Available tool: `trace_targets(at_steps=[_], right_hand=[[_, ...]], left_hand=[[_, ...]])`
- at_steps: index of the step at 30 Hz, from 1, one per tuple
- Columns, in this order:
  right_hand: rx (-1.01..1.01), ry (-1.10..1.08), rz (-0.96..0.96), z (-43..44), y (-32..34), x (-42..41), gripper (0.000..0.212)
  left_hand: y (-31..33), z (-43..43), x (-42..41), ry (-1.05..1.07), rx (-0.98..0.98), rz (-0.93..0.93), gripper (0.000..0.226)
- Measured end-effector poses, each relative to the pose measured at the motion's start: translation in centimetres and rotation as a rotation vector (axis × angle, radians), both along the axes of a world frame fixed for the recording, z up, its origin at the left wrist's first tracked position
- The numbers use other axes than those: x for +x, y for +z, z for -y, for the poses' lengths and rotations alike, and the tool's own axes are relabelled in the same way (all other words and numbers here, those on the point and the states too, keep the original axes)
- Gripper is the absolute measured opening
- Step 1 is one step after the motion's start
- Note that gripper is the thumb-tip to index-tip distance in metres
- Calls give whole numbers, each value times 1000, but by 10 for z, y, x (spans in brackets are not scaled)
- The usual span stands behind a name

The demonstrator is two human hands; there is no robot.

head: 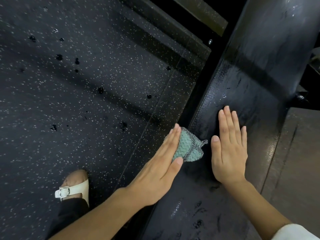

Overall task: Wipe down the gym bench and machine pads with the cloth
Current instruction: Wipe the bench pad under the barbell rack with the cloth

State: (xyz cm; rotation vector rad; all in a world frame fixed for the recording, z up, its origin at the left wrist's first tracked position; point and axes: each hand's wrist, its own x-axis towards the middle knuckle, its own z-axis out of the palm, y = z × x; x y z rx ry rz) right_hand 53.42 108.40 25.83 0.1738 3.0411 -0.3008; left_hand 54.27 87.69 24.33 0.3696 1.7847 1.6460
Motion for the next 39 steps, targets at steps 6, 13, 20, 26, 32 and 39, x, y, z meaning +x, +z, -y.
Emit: trace_targets(at_steps=[6, 13, 20, 26, 32, 39], right_hand=[[6, -5, -2, 0, 0, 1, 56], [4, -2, -10, -1, -1, 1, 56], [-3, -9, -1, -1, -1, 1, 57], [4, -11, -1, -1, 0, 0, 57], [11, -6, 14, -1, 0, -1, 57], [4, -1, 6, -1, 1, -1, 57]], left_hand=[[-5, -22, -30, 40, 0, 0, 58], [-9, -23, -43, 11, 1, -42, 59], [0, 7, -2, -58, -50, -89, 59], [7, 16, 13, -99, -159, -167, 59], [1, -14, -24, -29, -182, -177, 60], [-7, -25, -45, -17, -176, -211, 64]])
